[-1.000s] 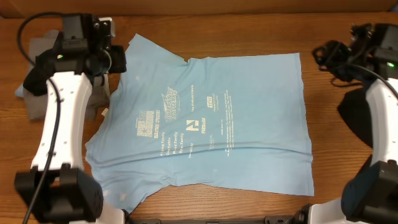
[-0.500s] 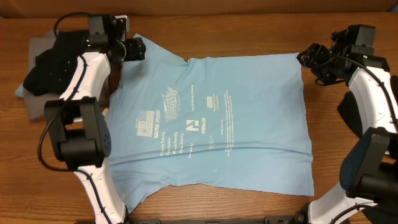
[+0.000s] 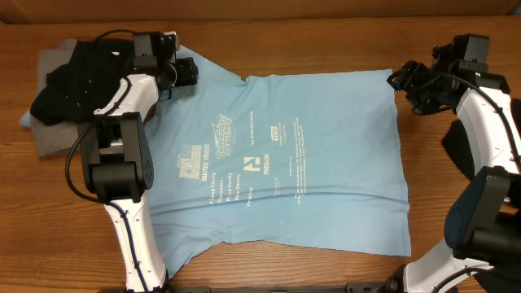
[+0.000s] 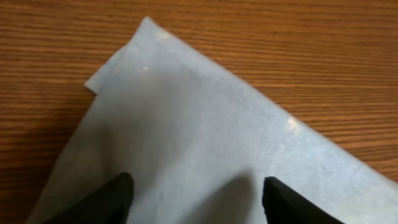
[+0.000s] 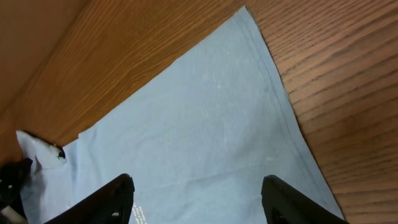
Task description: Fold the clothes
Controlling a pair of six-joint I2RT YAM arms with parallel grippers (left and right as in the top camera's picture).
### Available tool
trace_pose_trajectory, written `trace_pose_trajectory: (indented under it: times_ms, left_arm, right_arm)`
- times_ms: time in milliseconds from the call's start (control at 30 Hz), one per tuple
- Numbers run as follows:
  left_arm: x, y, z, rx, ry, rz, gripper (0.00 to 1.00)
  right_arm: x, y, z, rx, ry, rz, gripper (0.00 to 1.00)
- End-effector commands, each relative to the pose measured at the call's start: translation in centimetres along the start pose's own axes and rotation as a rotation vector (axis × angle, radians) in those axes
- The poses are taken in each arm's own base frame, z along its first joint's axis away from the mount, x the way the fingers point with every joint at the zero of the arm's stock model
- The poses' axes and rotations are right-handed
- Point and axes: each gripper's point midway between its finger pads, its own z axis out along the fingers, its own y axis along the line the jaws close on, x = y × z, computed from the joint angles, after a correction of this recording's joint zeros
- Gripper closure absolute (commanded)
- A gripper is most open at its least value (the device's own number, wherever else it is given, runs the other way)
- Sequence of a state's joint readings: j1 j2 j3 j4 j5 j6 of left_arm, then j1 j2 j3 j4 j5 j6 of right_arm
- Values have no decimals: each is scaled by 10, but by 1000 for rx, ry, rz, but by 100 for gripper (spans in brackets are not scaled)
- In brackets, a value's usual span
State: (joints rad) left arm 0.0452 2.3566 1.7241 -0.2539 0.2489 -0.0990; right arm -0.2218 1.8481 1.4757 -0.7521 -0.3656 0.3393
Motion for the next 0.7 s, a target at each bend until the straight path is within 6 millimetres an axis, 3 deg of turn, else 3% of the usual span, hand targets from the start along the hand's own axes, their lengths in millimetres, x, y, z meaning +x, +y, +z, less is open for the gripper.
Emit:
trace_pose_trajectory:
  times_ms: [0, 100, 300, 367, 600, 667]
  left_arm:
    - [-11, 3, -1, -41, -28, 9, 36]
    - [-8, 4, 0, -44, -17, 8, 44]
    - [4, 7, 10, -46, 9, 20, 40]
    - [8, 7, 14, -45, 16, 19, 44]
    - [12, -1, 18, -10, 28, 22, 90]
    - [7, -10, 16, 38, 21, 24, 96]
  right_arm:
    - [-5, 2, -4, 0, -18, -11, 31]
    - [-5, 2, -4, 0, -19, -12, 31]
    - [-4, 2, -4, 2, -15, -12, 31]
    - [-3, 1, -4, 3, -11, -27, 31]
    - [-1, 0, -4, 10, -3, -31, 31]
    - [-1, -1, -4, 11, -3, -31, 31]
